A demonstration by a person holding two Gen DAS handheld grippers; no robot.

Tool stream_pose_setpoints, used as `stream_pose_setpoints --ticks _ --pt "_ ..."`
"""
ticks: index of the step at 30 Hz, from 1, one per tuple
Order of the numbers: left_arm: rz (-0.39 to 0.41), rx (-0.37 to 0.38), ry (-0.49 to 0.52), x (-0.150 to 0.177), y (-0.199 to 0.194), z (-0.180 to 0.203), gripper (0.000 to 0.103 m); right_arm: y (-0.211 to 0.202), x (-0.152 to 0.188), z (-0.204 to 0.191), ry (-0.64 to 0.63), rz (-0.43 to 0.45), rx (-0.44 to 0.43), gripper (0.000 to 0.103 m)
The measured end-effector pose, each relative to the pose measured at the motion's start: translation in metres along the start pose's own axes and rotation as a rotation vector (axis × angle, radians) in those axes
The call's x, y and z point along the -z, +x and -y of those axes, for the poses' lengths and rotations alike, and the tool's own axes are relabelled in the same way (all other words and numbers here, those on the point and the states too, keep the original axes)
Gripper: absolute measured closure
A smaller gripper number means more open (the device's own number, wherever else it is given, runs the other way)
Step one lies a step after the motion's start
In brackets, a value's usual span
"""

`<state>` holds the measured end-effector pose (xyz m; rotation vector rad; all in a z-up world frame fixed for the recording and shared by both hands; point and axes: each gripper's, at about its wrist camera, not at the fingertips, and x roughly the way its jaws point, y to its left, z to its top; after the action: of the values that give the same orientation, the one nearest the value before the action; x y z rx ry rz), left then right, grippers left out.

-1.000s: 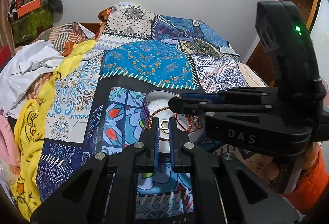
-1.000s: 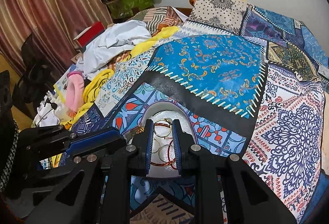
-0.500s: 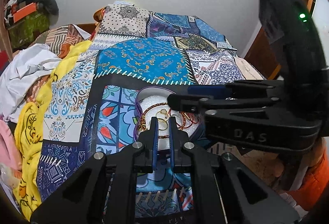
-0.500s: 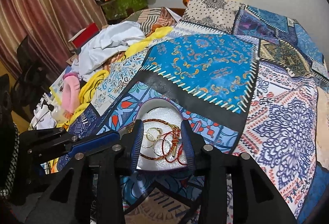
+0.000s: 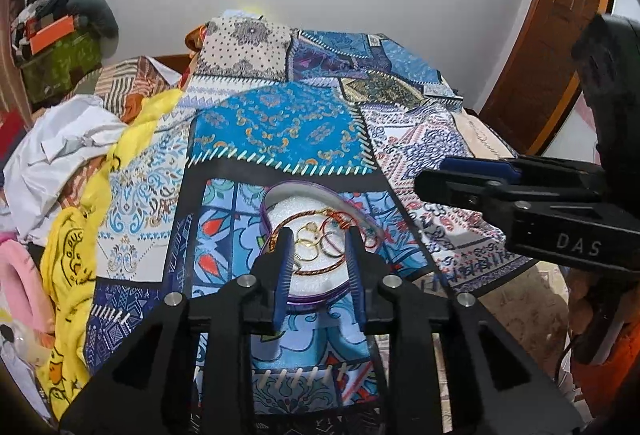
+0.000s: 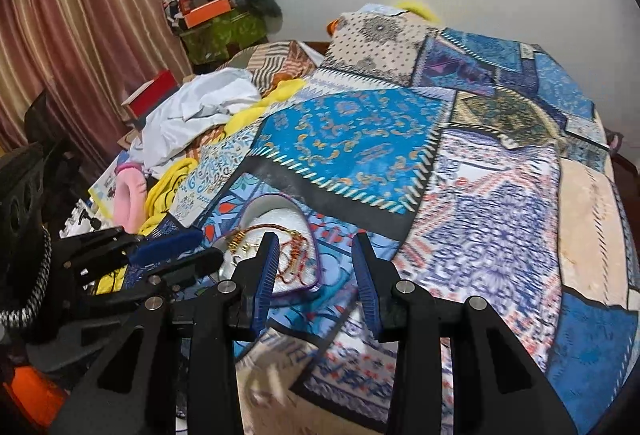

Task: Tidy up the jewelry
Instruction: 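Move both tools back to the loose jewelry on the quilt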

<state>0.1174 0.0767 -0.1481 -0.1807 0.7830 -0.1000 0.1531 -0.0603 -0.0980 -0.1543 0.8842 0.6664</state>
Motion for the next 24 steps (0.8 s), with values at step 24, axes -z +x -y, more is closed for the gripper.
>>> stream_pose_setpoints --ticks 24 --pt "0.018 0.066 0.115 -0.02 0.0 0.084 0.057 -0.081 0.052 0.079 0.145 0.068 0.171 0.068"
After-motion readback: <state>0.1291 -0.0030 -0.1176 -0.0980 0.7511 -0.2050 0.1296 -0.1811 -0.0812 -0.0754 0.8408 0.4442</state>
